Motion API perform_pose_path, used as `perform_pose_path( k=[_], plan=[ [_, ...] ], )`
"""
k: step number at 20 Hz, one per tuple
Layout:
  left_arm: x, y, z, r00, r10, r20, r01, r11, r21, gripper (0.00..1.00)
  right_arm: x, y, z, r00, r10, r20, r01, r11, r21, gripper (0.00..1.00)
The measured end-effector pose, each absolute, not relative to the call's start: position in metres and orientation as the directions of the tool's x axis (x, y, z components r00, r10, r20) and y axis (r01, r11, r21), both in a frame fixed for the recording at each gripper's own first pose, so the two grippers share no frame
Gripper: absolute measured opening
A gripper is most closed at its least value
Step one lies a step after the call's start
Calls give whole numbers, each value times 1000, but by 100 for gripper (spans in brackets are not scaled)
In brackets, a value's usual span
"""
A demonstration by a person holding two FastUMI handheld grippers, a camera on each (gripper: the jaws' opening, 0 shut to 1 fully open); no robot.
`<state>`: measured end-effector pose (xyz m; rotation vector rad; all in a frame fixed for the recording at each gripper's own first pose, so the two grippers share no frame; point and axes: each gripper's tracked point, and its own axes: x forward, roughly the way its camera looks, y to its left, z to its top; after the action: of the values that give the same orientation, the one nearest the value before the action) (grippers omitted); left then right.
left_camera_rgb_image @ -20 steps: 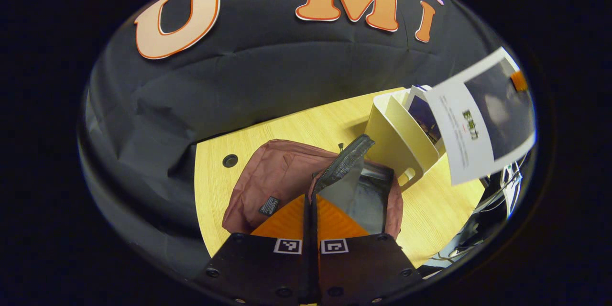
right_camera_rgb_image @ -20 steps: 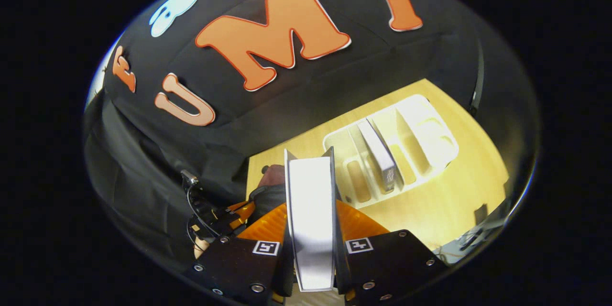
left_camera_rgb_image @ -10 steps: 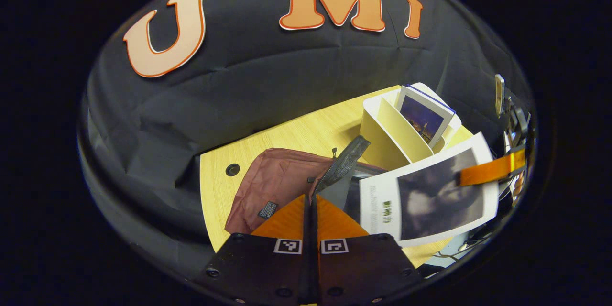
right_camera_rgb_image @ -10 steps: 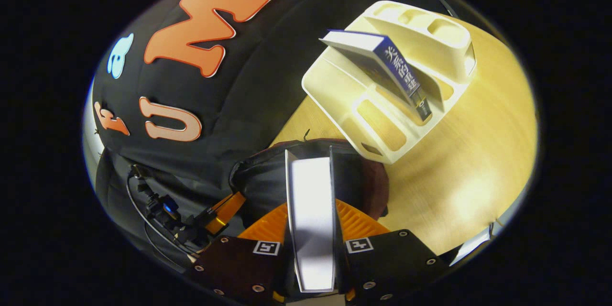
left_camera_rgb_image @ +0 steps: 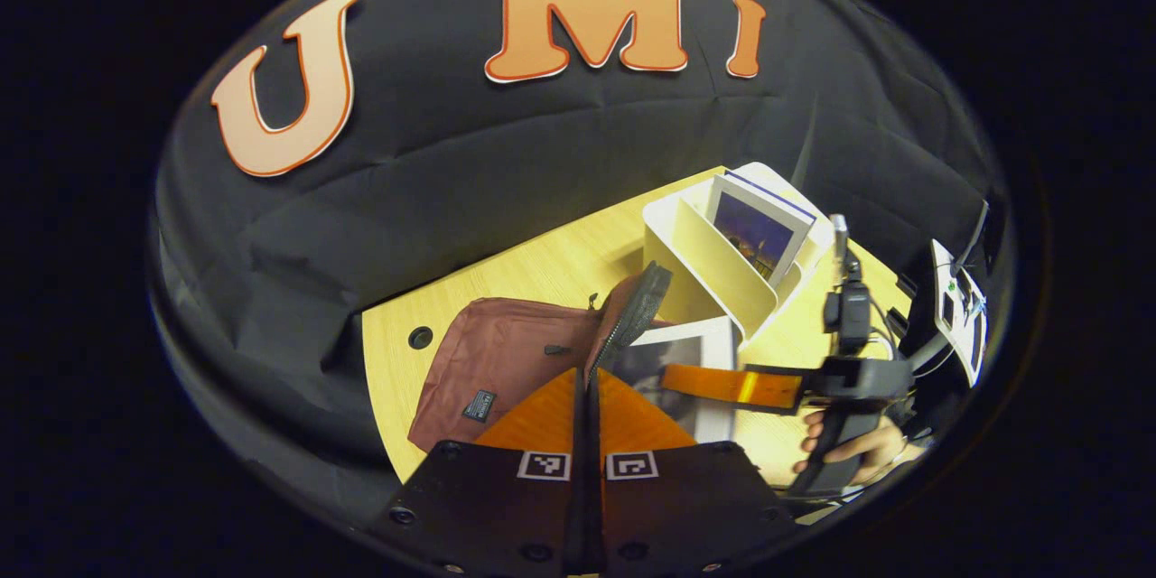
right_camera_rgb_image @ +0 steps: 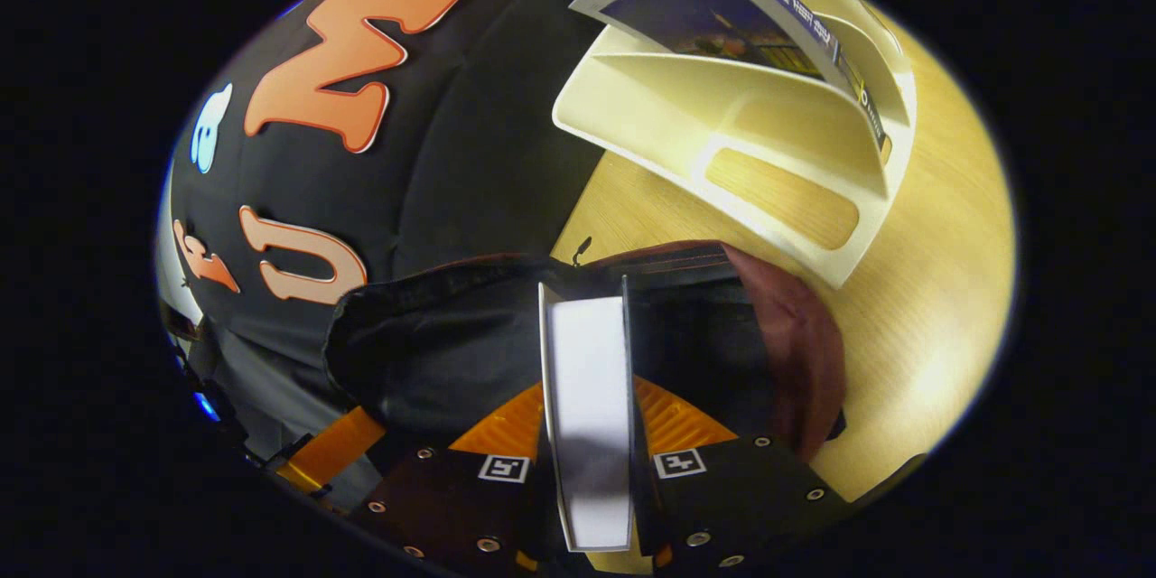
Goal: Open the schoolbag, grab two books from the bookshelf and put them into the schoolbag.
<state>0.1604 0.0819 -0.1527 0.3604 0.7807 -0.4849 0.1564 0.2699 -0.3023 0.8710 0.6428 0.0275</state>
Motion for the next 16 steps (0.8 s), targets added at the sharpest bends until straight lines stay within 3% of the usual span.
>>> perform_pose_path(
  k=[4, 8, 10, 16],
  plan=[
    [166, 85, -146, 629, -271, -729, 538, 828, 156, 0, 168, 299, -331, 796, 267, -544, 250, 673, 696, 37],
    [171, 95, -149, 622, -263, -738, 513, 849, 130, 0, 157, 309, -366, 682, 264, -682, 316, 735, 600, 46],
    [173, 100, -149, 625, -263, -735, 501, 857, 120, 1, 144, 301, -370, 631, 267, -729, 345, 744, 572, 98],
    [170, 101, -152, 624, -274, -732, 493, 865, 96, 1, 136, 250, -338, 643, 220, -733, 340, 777, 531, 98]
  ],
)
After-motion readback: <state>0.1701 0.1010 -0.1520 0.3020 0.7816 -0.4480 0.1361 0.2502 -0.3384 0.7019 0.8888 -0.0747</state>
